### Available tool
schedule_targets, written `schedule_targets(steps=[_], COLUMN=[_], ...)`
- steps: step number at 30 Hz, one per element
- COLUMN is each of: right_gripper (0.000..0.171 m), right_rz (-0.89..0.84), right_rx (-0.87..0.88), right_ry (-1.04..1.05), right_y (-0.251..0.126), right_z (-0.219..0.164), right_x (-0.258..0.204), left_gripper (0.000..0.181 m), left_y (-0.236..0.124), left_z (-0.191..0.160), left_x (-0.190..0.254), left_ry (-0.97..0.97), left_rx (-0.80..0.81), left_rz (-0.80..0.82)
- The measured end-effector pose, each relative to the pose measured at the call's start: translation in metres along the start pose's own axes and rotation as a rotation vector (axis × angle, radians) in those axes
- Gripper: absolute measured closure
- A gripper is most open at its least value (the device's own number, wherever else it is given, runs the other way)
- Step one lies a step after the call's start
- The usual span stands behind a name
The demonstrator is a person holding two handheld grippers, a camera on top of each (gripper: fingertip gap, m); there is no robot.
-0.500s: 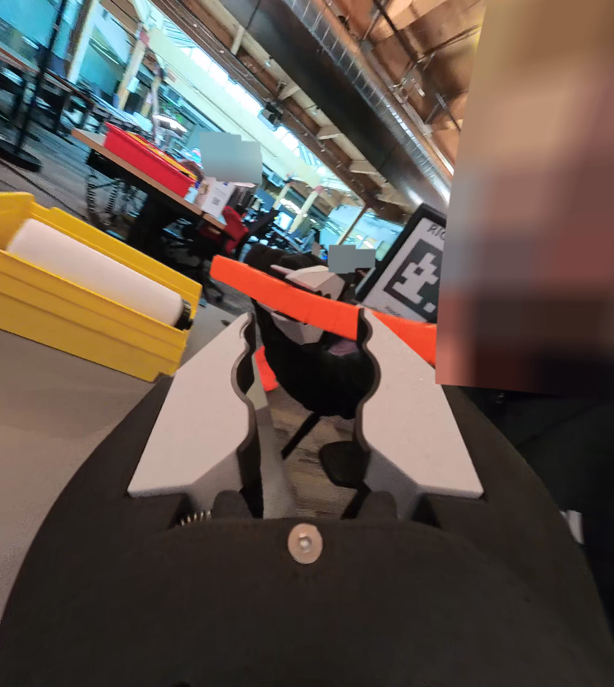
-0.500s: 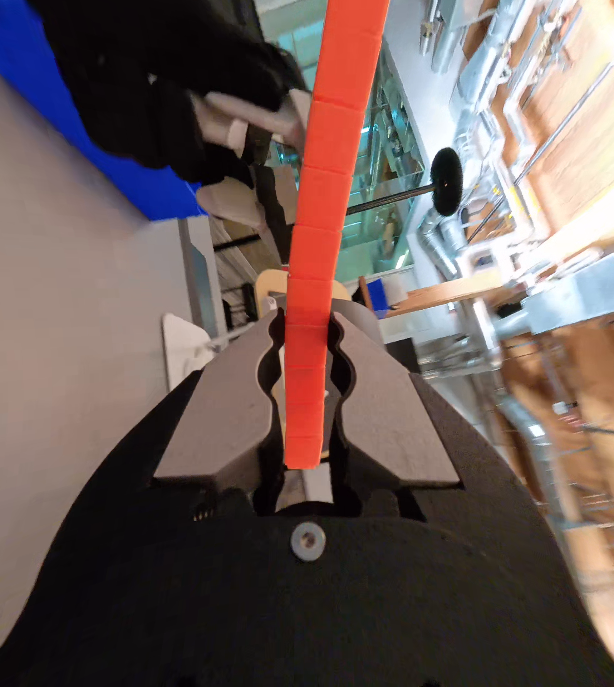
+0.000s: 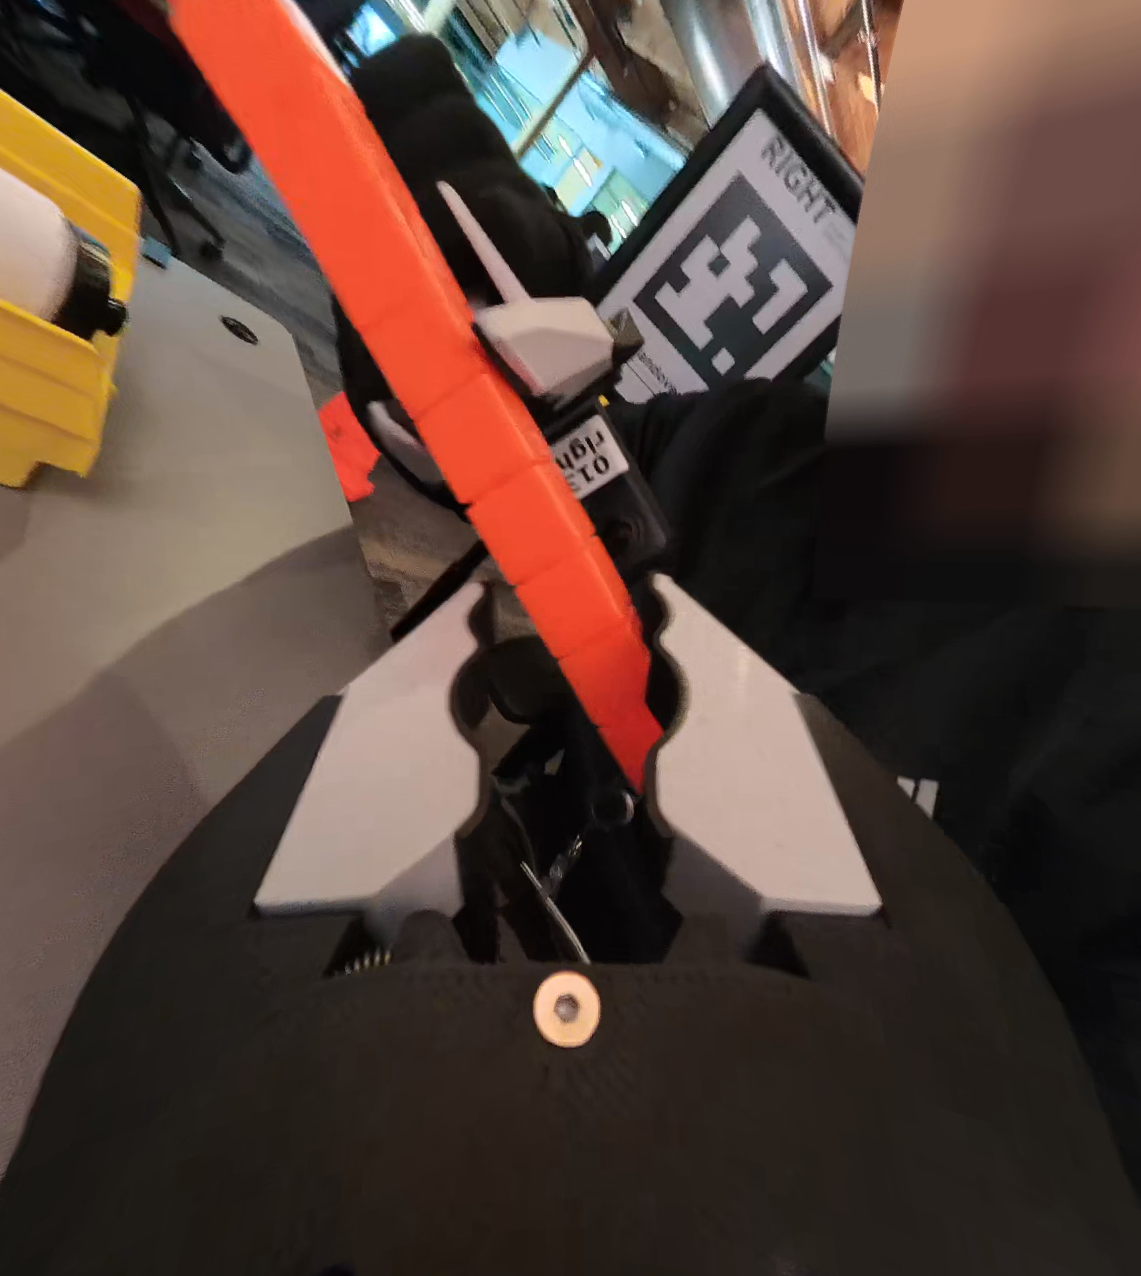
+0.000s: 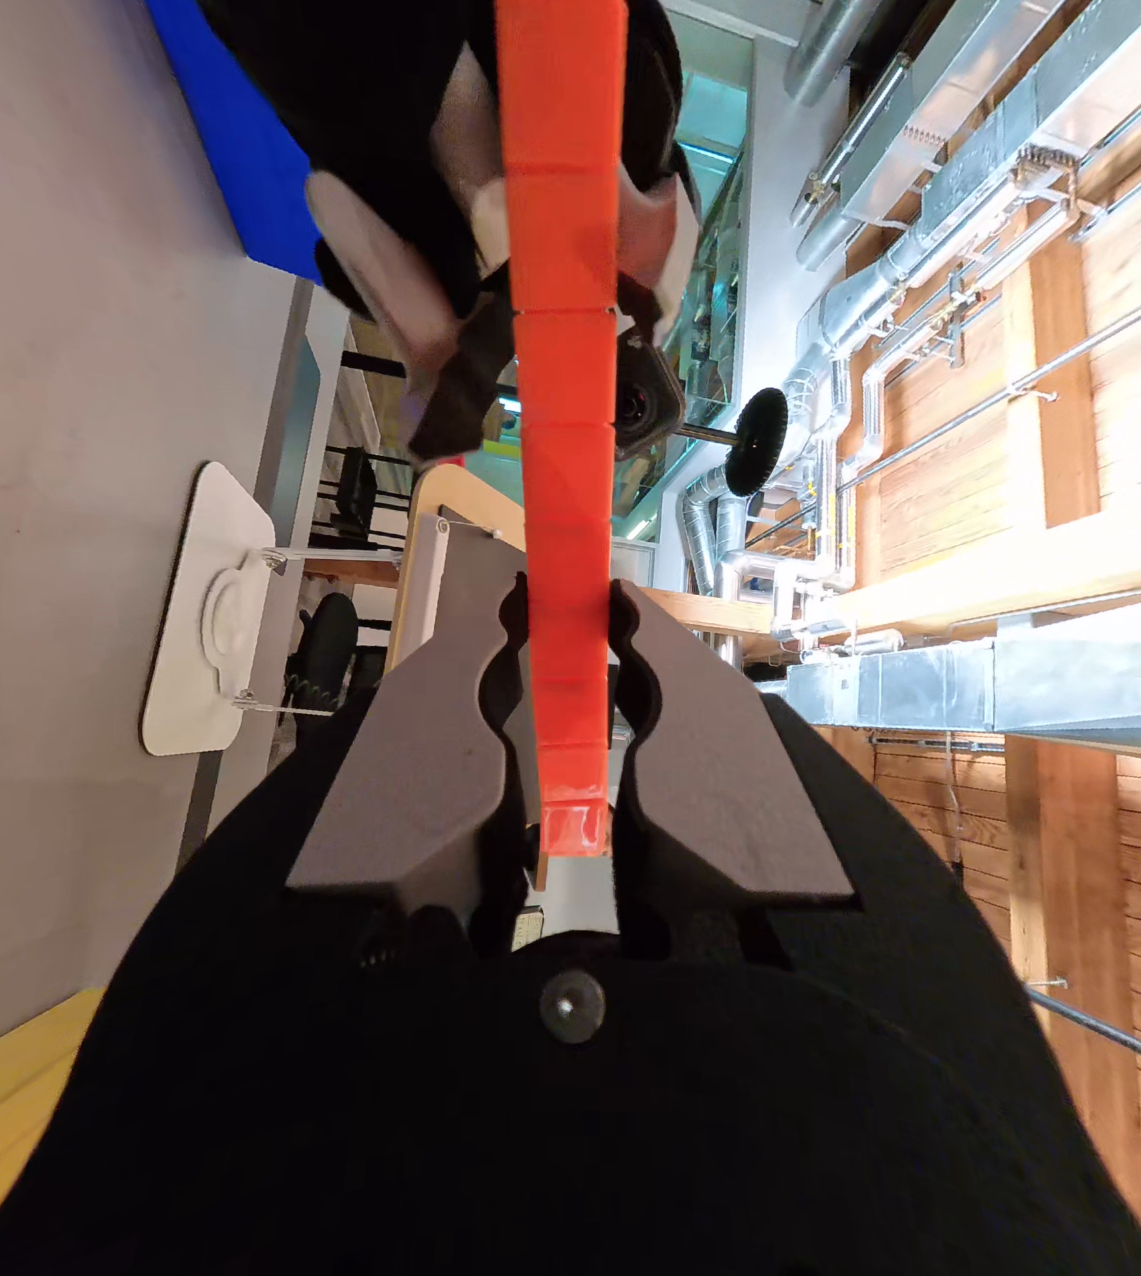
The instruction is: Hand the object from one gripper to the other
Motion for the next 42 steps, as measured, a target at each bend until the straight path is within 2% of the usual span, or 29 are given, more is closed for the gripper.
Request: schedule_targets(steps=[1,5,7,10,14,16,19,21,24,25,27,32,35,39,42], right_gripper=[0.152,0.151,0.145,0.107,0.095,0.098,0.106,0.120,0.125,0.121,0.119,0.119,0.139,0.144,0.148], right_rz=[0.004,0.002,0.005,-0.053,-0.055,-0.078,-0.028,0.090,0.381,0.459,0.485,0.489,0.492,0.513,0.501], right_rx=[0.000,-0.013,-0.029,-0.055,-0.119,-0.155,-0.188,-0.184,-0.142,-0.120,-0.098,-0.078,-0.021,0.003,-0.036], right_ry=[-0.004,-0.007,0.027,0.108,0.403,0.485,0.763,1.004,1.425,1.541,1.678,1.776,1.835,1.872,1.808], right_y=[0.000,0.001,0.002,0.002,0.000,-0.003,-0.005,-0.004,0.002,0.004,0.007,0.019,0.024,0.026,0.024], right_z=[0.000,-0.001,-0.003,-0.007,-0.019,-0.022,-0.023,-0.021,-0.017,-0.014,-0.014,-0.009,-0.007,-0.007,-0.011], right_x=[-0.002,-0.006,-0.004,0.002,0.008,0.012,0.013,0.007,-0.010,-0.016,-0.025,-0.035,-0.036,-0.037,-0.037], left_gripper=[0.150,0.154,0.157,0.160,0.160,0.160,0.160,0.160,0.160,0.160,0.161,0.160,0.160,0.159,0.160], left_y=[0.004,0.009,0.008,0.004,-0.002,-0.005,-0.009,-0.009,-0.006,-0.004,-0.001,0.009,0.011,0.007,0.004], left_z=[-0.002,-0.006,-0.008,-0.004,0.004,0.007,0.011,0.012,0.016,0.017,0.019,0.021,0.020,0.020,0.018], left_x=[0.000,-0.005,-0.007,-0.003,0.005,0.008,0.010,0.012,0.015,0.016,0.018,0.017,0.017,0.018,0.018], left_ry=[0.020,0.069,0.102,0.198,0.330,0.363,0.437,0.508,0.594,0.611,0.658,0.711,0.730,0.727,0.718], left_rx=[-0.019,-0.032,-0.032,-0.003,0.053,0.094,0.140,0.144,0.157,0.163,0.157,0.100,0.090,0.107,0.109], left_rz=[0.001,0.078,0.134,0.198,0.303,0.321,0.358,0.411,0.455,0.453,0.506,0.583,0.594,0.572,0.540])
Point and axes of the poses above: each gripper's, where its closed fingertips meet, y out along the fingers, z out of its top, x = y × z across the jaws, the point moved 10 cm from there along -y, back along the fingers, and after that the axes turned 15 degrees about -z, right-handed, at the moved point
